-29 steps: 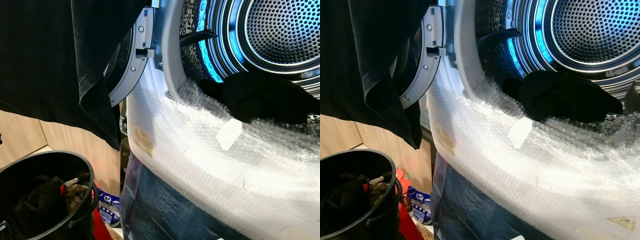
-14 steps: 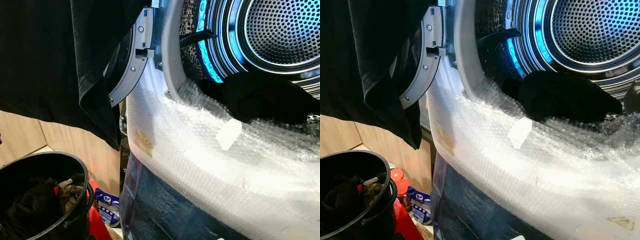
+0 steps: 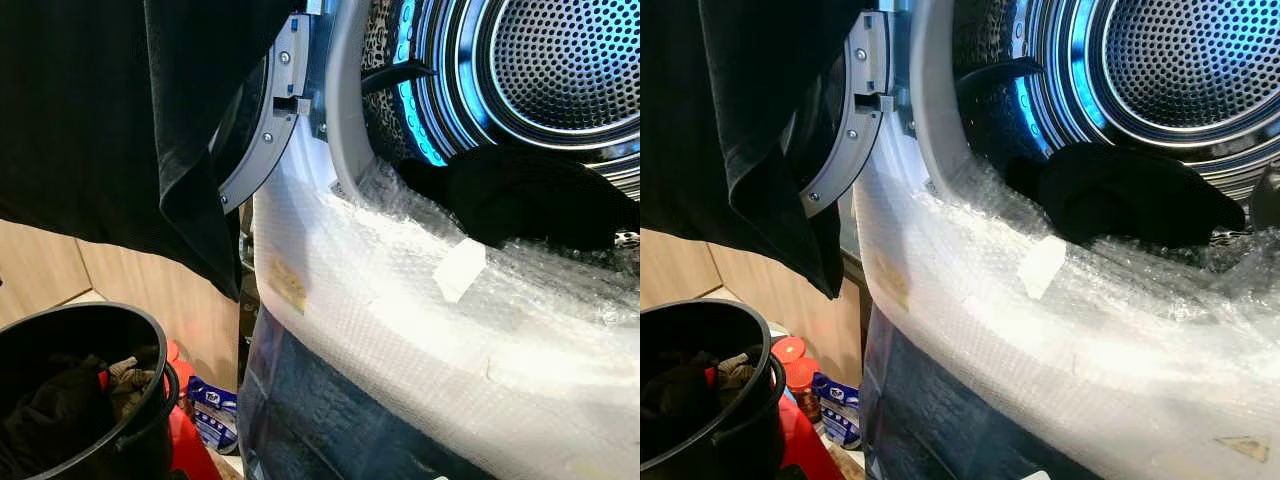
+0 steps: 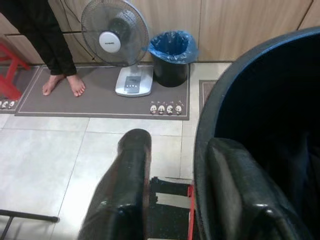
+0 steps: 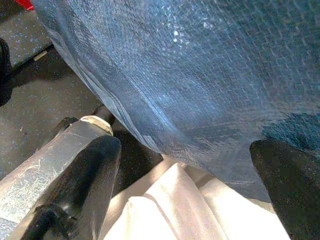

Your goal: Clothes washing

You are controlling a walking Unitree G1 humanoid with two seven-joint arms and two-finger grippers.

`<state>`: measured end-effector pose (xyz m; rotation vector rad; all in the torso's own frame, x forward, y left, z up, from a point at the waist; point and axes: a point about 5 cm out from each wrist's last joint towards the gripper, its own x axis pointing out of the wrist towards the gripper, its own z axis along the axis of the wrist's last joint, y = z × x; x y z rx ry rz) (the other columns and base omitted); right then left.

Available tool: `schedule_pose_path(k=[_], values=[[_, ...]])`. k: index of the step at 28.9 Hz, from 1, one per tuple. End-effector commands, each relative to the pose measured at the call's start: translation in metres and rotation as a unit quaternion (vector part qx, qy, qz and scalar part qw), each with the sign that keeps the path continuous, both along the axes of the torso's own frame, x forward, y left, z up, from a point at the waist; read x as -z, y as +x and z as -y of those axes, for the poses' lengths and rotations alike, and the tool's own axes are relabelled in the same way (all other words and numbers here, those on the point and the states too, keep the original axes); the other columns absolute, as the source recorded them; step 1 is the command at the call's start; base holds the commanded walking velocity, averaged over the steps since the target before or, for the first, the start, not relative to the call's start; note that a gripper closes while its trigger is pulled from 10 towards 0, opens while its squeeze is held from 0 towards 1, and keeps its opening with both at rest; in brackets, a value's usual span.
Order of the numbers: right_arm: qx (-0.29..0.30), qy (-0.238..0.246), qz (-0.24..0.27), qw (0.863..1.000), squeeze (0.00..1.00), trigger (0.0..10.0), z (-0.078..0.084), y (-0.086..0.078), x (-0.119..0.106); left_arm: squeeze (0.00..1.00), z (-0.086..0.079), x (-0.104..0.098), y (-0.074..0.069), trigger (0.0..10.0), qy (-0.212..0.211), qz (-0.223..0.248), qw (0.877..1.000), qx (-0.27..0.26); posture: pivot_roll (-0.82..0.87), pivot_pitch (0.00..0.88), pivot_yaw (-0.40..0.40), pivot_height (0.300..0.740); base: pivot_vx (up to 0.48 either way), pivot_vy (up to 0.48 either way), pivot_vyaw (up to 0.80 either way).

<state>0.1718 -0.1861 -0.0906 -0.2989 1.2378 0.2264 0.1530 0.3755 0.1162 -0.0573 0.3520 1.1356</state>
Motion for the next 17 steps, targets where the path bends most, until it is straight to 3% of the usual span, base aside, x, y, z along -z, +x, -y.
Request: schedule_pose_path(k=[1, 13, 15, 17], values=[[0.004, -0.001, 0.005, 1.0, 0.0, 10.0, 0.003, 0.003, -0.002, 1.0, -0.011, -0.012, -0.008, 10.0, 0.037, 0.001, 0.999, -0.033, 0.14, 0.0, -0.135, 0.74, 0.0, 0.0, 0.0], [0.005, -0.001, 0.005, 1.0, 0.0, 10.0, 0.002, 0.003, -0.002, 1.0, -0.016, -0.022, -0.01, 10.0, 0.084, -0.004, 0.996, -0.042, 0.15, 0.0, -0.134, 0.74, 0.0, 0.0, 0.0], [0.005, 0.0, 0.005, 1.0, 0.0, 10.0, 0.002, 0.003, -0.002, 1.0, -0.016, -0.028, -0.009, 10.0, 0.104, 0.005, 0.994, -0.036, 0.15, 0.0, -0.135, 0.74, 0.0, 0.0, 0.0], [0.004, -0.001, 0.005, 1.0, 0.0, 10.0, 0.002, 0.003, -0.002, 1.0, -0.009, -0.04, 0.002, 10.0, 0.133, 0.037, 0.99, 0.006, 0.15, 0.0, -0.137, 0.74, 0.0, 0.0, 0.0]])
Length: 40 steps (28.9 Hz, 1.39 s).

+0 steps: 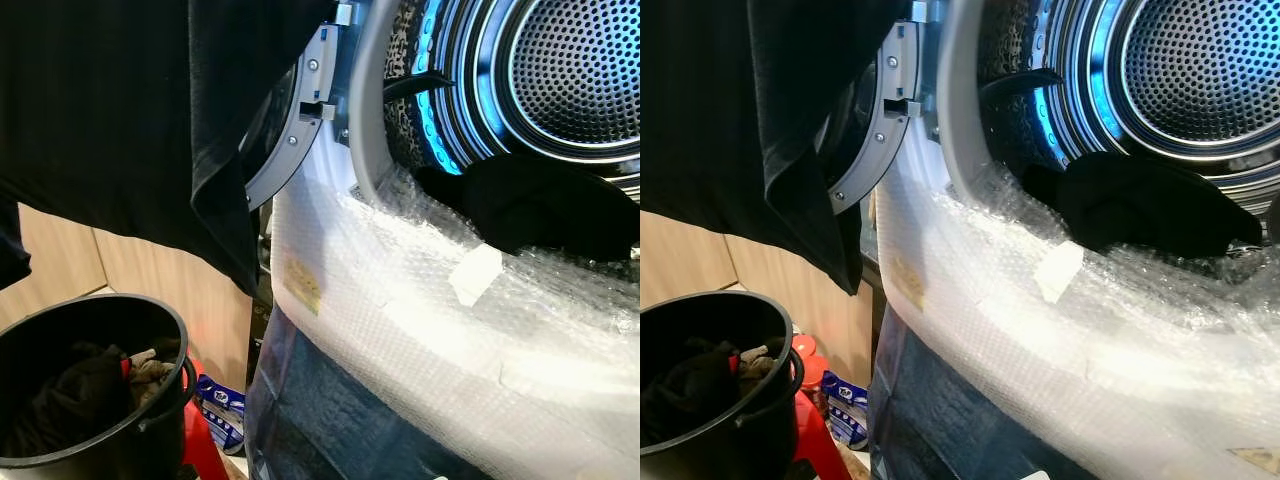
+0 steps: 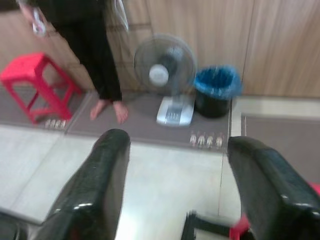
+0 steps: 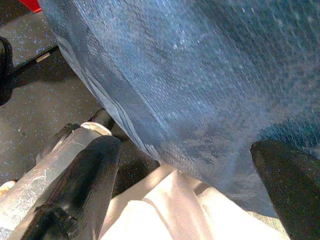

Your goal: Clothes washing

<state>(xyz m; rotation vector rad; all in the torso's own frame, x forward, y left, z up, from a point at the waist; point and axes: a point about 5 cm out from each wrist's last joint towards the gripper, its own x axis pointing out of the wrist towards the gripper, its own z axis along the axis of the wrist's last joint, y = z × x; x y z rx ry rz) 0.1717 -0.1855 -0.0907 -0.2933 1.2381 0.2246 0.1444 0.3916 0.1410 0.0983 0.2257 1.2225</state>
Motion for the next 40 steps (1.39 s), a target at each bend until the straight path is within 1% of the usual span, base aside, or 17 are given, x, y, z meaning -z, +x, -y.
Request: schedule_pose_path(k=[1, 5, 8, 9, 10, 11, 15, 17, 18, 20, 23, 26, 30, 31, 32, 36, 40], values=[[0.001, -0.002, 0.005, 1.0, 0.0, 10.0, 0.003, 0.003, -0.002, 1.0, 0.009, -0.017, 0.013, 10.0, 0.042, 0.033, 0.997, 0.049, 0.15, 0.0, -0.137, 0.74, 0.0, 0.0, 0.0], [0.0, -0.002, 0.005, 1.0, 0.0, 10.0, 0.003, 0.004, -0.002, 1.0, 0.027, -0.031, 0.037, 10.0, 0.077, 0.052, 0.984, 0.151, 0.15, 0.0, -0.137, 0.74, 0.0, 0.0, 0.0], [0.001, -0.002, 0.005, 1.0, 0.0, 10.0, 0.003, 0.004, -0.002, 1.0, 0.033, -0.031, 0.048, 10.0, 0.072, 0.043, 0.977, 0.198, 0.15, 0.0, -0.137, 0.74, 0.0, 0.0, 0.0], [0.001, -0.002, 0.005, 1.0, 0.0, 10.0, 0.003, 0.004, -0.002, 1.0, 0.037, -0.027, 0.055, 10.0, 0.065, 0.028, 0.97, 0.233, 0.15, 0.0, -0.137, 0.74, 0.0, 0.0, 0.0], [0.001, -0.002, 0.005, 1.0, 0.0, 10.0, 0.003, 0.004, -0.002, 0.36, 0.042, -0.024, 0.06, 10.0, 0.06, 0.011, 0.962, 0.265, 0.15, 0.0, -0.137, 0.74, 0.0, 0.0, 0.0], [0.002, -0.002, 0.005, 1.0, 0.0, 10.0, 0.003, 0.004, -0.002, 0.0, 0.048, -0.02, 0.065, 10.0, 0.058, -0.006, 0.952, 0.302, 0.15, 0.0, -0.137, 0.74, 0.0, 0.0, 0.0], [0.003, -0.003, 0.006, 1.0, 0.0, 10.0, 0.004, 0.004, -0.002, 0.0, 0.073, -0.012, 0.081, 10.0, 0.062, -0.029, 0.909, 0.41, 0.14, 0.0, -0.135, 0.74, 0.0, 0.0, 0.0], [0.002, -0.004, 0.003, 1.0, 0.0, 10.0, 0.005, 0.002, -0.002, 0.0, 0.091, -0.001, 0.095, 10.0, 0.062, -0.058, 0.88, 0.468, 0.15, 0.0, -0.138, 0.74, 0.0, 0.0, 0.0], [0.002, -0.004, 0.003, 1.0, 0.0, 10.0, 0.005, 0.002, -0.002, 0.0, 0.091, -0.001, 0.095, 10.0, 0.062, -0.058, 0.88, 0.468, 0.15, 0.0, -0.138, 0.74, 0.0, 0.0, 0.0], [0.001, -0.004, 0.002, 1.0, 0.0, 10.0, 0.004, 0.001, -0.001, 0.0, 0.095, 0.004, 0.101, 10.0, 0.054, -0.067, 0.87, 0.485, 0.15, 0.0, -0.137, 0.74, 0.0, 0.0, 0.0], [0.001, -0.003, 0.002, 1.0, 0.0, 10.0, 0.004, 0.001, -0.001, 0.0, 0.09, 0.017, 0.11, 10.0, 0.018, -0.083, 0.871, 0.483, 0.14, 0.0, -0.134, 0.74, 0.0, 0.0, 0.0], [-0.002, -0.004, 0.002, 1.0, 0.0, 10.0, 0.004, 0.001, -0.001, 0.0, 0.078, 0.031, 0.116, 10.0, -0.021, -0.092, 0.885, 0.457, 0.14, 0.0, -0.136, 0.74, 0.0, 0.0, 0.0], [-0.005, -0.005, 0.001, 1.0, 0.0, 10.0, 0.004, 0.001, -0.001, 0.0, 0.076, 0.038, 0.121, 10.0, -0.04, -0.107, 0.878, 0.464, 0.14, 0.0, -0.136, 0.74, 0.0, 0.0, 0.0], [-0.006, -0.005, 0.001, 1.0, 0.0, 10.0, 0.004, 0.001, -0.001, 0.0, 0.068, 0.043, 0.123, 10.0, -0.059, -0.113, 0.886, 0.447, 0.14, 0.0, -0.138, 0.74, 0.0, 0.0, 0.0], [-0.006, -0.005, 0.001, 1.0, 0.0, 10.0, 0.004, 0.001, -0.001, 0.0, 0.065, 0.045, 0.124, 10.0, -0.066, -0.119, 0.887, 0.441, 0.14, 0.0, -0.139, 0.74, 0.0, 0.0, 0.0], [-0.007, -0.005, 0.002, 1.0, 0.0, 10.0, 0.004, 0.002, -0.001, 0.0, 0.054, 0.055, 0.125, 10.0, -0.082, -0.147, 0.888, 0.429, 0.14, 0.0, -0.141, 0.74, 0.0, 0.0, 0.0], [-0.008, -0.007, 0.001, 1.0, 0.0, 10.0, 0.005, 0.001, -0.001, 0.0, 0.05, 0.058, 0.13, 10.0, -0.088, -0.13, 0.891, 0.427, 0.13, 0.0, -0.146, 0.74, 0.0, 0.0, 0.0]])
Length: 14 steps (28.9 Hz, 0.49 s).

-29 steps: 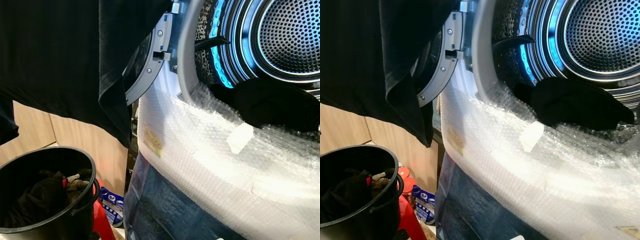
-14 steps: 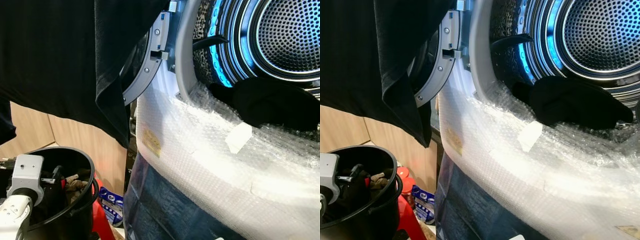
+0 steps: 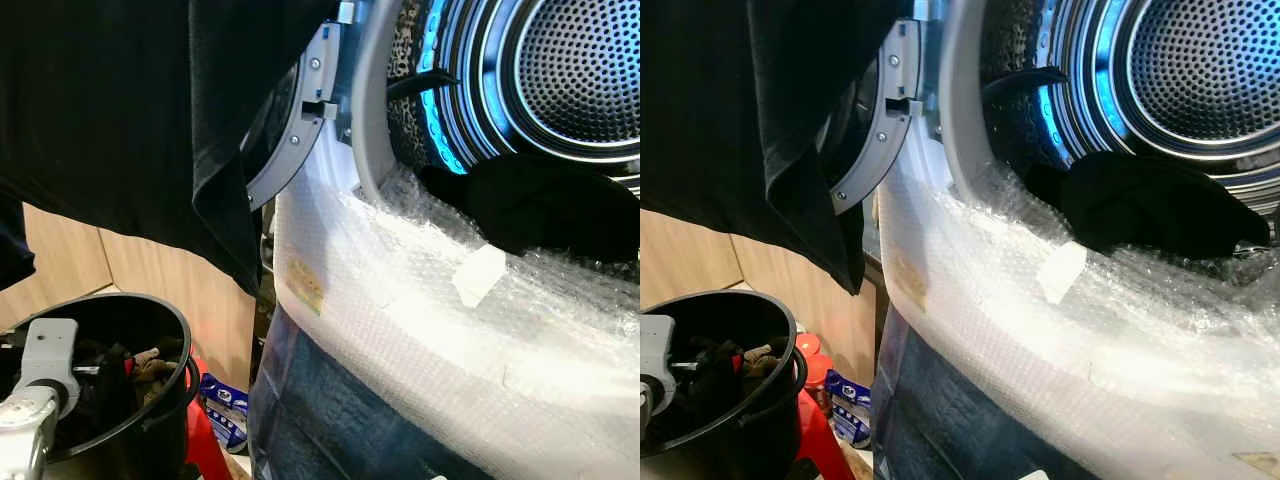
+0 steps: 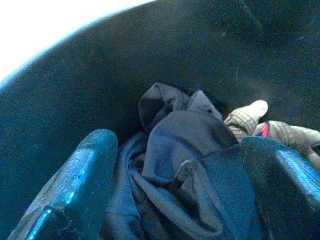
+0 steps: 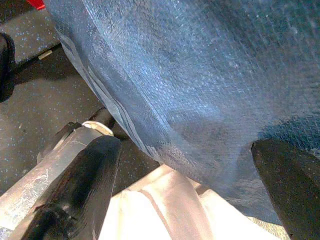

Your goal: Clothes washing

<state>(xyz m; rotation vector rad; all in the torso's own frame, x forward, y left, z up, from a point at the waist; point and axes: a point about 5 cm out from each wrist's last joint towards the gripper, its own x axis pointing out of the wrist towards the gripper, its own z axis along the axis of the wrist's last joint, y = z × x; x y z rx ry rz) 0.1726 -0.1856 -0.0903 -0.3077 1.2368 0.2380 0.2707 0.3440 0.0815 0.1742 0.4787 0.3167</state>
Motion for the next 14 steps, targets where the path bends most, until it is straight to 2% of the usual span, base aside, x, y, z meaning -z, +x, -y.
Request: schedule_pose_path(k=[1, 6, 10, 14], values=[[0.001, -0.006, 0.001, 1.0, 0.0, 10.0, 0.006, 0.0, -0.001, 0.0, 0.002, 0.0, 0.006, 10.0, -0.004, 0.006, 1.0, 0.005, 0.13, 0.0, -0.149, 0.74, 0.0, 0.0, 0.0], [0.007, -0.011, 0.0, 1.0, 0.0, 10.0, 0.011, -0.001, -0.001, 0.0, 0.006, 0.003, 0.012, 10.0, -0.025, 0.012, 1.0, -0.012, 0.13, 0.0, -0.169, 0.74, 0.0, 0.0, 0.0], [0.009, -0.014, -0.001, 1.0, 0.0, 10.0, 0.017, -0.001, -0.002, 0.0, 0.009, 0.013, 0.016, 10.0, -0.033, -0.003, 0.999, -0.007, 0.11, 0.0, -0.186, 0.74, 0.0, 0.0, 0.0], [0.006, -0.019, -0.001, 1.0, 0.0, 10.0, 0.02, 0.0, -0.003, 0.0, 0.018, 0.018, 0.025, 10.0, -0.066, -0.019, 0.998, -0.004, 0.11, 0.0, -0.193, 0.74, 0.0, 0.0, 0.0]])
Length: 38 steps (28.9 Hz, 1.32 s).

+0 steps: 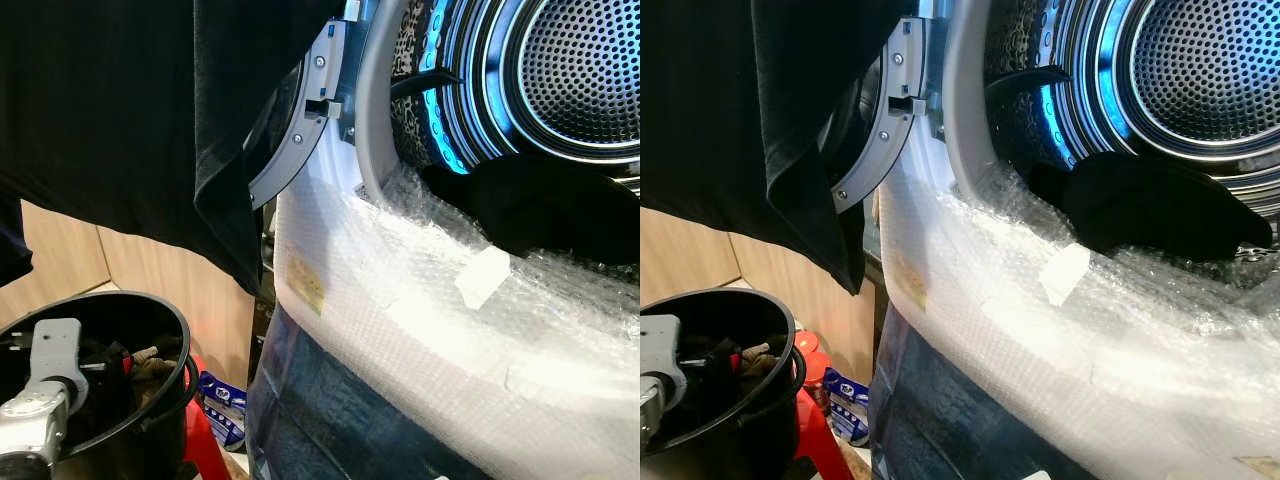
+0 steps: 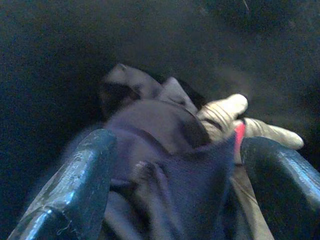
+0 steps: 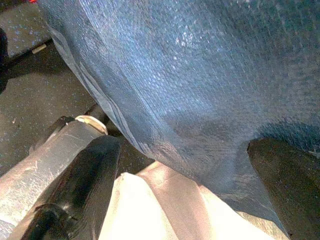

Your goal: Clothes washing

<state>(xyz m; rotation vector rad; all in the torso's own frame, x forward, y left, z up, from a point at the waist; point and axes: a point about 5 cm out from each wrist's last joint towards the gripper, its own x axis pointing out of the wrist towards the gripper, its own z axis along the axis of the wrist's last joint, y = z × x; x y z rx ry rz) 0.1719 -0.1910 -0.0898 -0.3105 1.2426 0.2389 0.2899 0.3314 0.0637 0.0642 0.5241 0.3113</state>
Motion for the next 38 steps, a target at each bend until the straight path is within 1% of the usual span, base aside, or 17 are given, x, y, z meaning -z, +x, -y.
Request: schedule_pose_path(k=[1, 2, 6, 7, 9, 11, 13, 17, 19, 21, 22, 26, 33, 34, 35, 36, 38], values=[[0.007, -0.018, 0.002, 1.0, 0.0, 10.0, 0.014, 0.0, -0.002, 0.0, 0.006, 0.0, 0.005, 10.0, -0.011, -0.005, 1.0, 0.008, 0.11, 0.0, -0.193, 0.74, 0.0, 0.0, 0.0], [0.007, -0.017, 0.003, 1.0, 0.0, 10.0, 0.014, 0.001, -0.002, 0.0, 0.009, -0.001, 0.009, 10.0, -0.021, -0.009, 1.0, 0.014, 0.13, 0.0, -0.19, 0.74, 0.0, 0.0, 0.0], [0.012, -0.013, 0.007, 1.0, 0.0, 10.0, 0.012, 0.003, -0.003, 0.0, 0.011, -0.006, 0.016, 10.0, -0.015, -0.015, 0.999, 0.032, 0.13, 0.0, -0.181, 0.74, 0.0, 0.0, 0.0], [0.014, -0.012, 0.009, 1.0, 0.0, 10.0, 0.011, 0.004, -0.003, 0.0, 0.013, -0.007, 0.019, 10.0, -0.009, -0.023, 0.999, 0.047, 0.12, 0.0, -0.174, 0.74, 0.0, 0.0, 0.0], [0.015, -0.011, 0.01, 1.0, 0.0, 10.0, 0.01, 0.004, -0.003, 0.0, 0.014, -0.007, 0.02, 10.0, -0.003, -0.034, 0.998, 0.06, 0.11, 0.0, -0.17, 0.74, 0.0, 0.0, 0.0], [0.015, -0.011, 0.009, 1.0, 0.0, 10.0, 0.01, 0.003, -0.003, 0.0, 0.018, -0.004, 0.02, 10.0, -0.006, -0.049, 0.996, 0.076, 0.11, 0.0, -0.169, 0.74, 0.0, 0.0, 0.0], [0.014, -0.012, 0.003, 1.0, 0.0, 10.0, 0.011, -0.001, -0.001, 0.0, 0.024, 0.004, 0.018, 10.0, -0.005, -0.087, 0.992, 0.094, 0.12, 0.0, -0.163, 0.74, 0.0, 0.0, 0.0], [0.013, -0.014, 0.002, 1.0, 0.0, 10.0, 0.011, -0.003, 0.0, 0.0, 0.023, 0.009, 0.014, 10.0, -0.004, -0.1, 0.991, 0.09, 0.12, 0.0, -0.157, 0.74, 0.0, 0.0, 0.0], [0.013, -0.014, 0.001, 1.0, 0.0, 10.0, 0.011, -0.003, 0.0, 0.0, 0.018, 0.011, 0.01, 10.0, 0.018, -0.114, 0.99, 0.077, 0.12, 0.0, -0.153, 0.74, 0.0, 0.0, 0.0], [0.013, -0.014, 0.001, 1.0, 0.0, 10.0, 0.011, -0.003, 0.0, 0.0, 0.018, 0.011, 0.01, 10.0, 0.019, -0.114, 0.99, 0.077, 0.12, 0.0, -0.153, 0.74, 0.0, 0.0, 0.0], [0.014, -0.013, 0.002, 1.0, 0.0, 10.0, 0.01, -0.003, 0.0, 0.0, 0.014, 0.011, 0.009, 10.0, 0.024, -0.112, 0.992, 0.059, 0.12, 0.0, -0.148, 0.74, 0.0, 0.0, 0.0], [0.021, -0.007, 0.007, 1.0, 0.0, 10.0, 0.007, 0.0, -0.001, 0.0, 0.009, 0.01, 0.007, 10.0, 0.02, -0.11, 0.993, 0.029, 0.13, 0.0, -0.15, 0.74, 0.0, 0.0, 0.0], [0.023, -0.005, 0.01, 1.0, 0.0, 10.0, 0.005, 0.002, -0.002, 0.0, 0.008, 0.012, 0.005, 10.0, 0.013, -0.118, 0.992, 0.03, 0.13, 0.0, -0.144, 0.74, 0.0, 0.0, 0.0], [0.025, -0.005, 0.01, 1.0, 0.0, 10.0, 0.005, 0.003, -0.002, 0.0, 0.008, 0.012, 0.005, 4.5, 0.013, -0.118, 0.992, 0.028, 0.13, 0.0, -0.145, 0.74, 0.0, 0.0, 0.0], [0.026, -0.004, 0.01, 1.0, 0.0, 10.0, 0.005, 0.003, -0.002, 0.0, 0.007, 0.012, 0.005, 0.2, 0.012, -0.118, 0.993, 0.027, 0.13, 0.0, -0.146, 0.74, 0.0, 0.0, 0.0], [0.026, -0.004, 0.01, 1.0, 0.0, 10.0, 0.005, 0.003, -0.002, 0.0, 0.007, 0.013, 0.004, 0.0, 0.012, -0.117, 0.993, 0.026, 0.13, 0.0, -0.146, 0.74, 0.0, 0.0, 0.0], [0.026, -0.003, 0.01, 1.0, 0.0, 10.0, 0.005, 0.003, -0.002, 0.0, 0.007, 0.013, 0.004, 0.0, 0.011, -0.117, 0.993, 0.025, 0.13, 0.0, -0.146, 0.74, 0.0, 0.0, 0.0]])
